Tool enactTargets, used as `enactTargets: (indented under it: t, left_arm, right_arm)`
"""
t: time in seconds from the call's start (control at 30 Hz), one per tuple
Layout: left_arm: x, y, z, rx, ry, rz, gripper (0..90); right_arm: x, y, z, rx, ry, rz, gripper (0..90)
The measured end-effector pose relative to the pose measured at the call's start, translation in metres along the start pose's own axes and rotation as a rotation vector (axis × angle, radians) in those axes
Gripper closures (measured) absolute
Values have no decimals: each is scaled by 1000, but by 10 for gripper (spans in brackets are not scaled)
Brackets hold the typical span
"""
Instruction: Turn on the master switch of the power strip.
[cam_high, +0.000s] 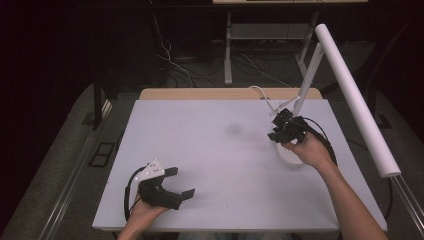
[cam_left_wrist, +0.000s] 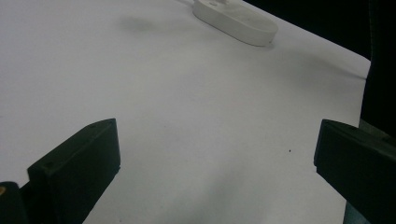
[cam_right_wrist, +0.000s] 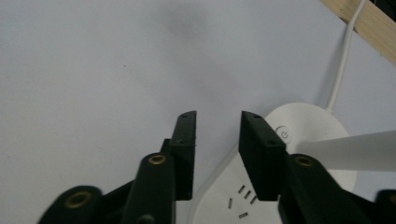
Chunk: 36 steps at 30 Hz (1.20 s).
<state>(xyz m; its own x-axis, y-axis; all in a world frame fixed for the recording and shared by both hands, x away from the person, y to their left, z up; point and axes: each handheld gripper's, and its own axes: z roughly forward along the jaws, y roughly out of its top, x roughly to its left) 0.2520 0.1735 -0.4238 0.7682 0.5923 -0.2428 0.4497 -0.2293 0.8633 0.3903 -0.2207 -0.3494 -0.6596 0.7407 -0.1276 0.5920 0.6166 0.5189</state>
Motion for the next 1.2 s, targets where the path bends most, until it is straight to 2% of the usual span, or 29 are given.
enactTargets:
  t: [0.03,0.1,0.13,0.17,0.23,0.8,0.93,1.2]
  left_arm:
    - [0,0,0,0,1,0,0]
    - [1,0,0,-2,1,-1,0]
    - [1,0,0,-2,2,-2,0]
    - [1,0,0,-2,2,-2,0]
    - [1,0,0,-1,2,-1,0]
    - [2,-1,0,5,0,-1,0]
    - [2,-1,1,13,-4,-1,0]
    - [2,-1,1,11,-7,-2,0]
  right_arm:
    - [-1,2,1,4,-6,-1,766]
    - [-2,4,1,7,-11,-3,819]
    - [-2,4,1,7,-11,-3,819]
    - [-2,7,2,15,-12,5,867]
    - [-3,9,3,19,-17,0,893]
    - [-13,25,15,67,-42,19,895]
    - [-18,25,24,99,-61,32,895]
    - [-21,26,37,126,-93,42,895]
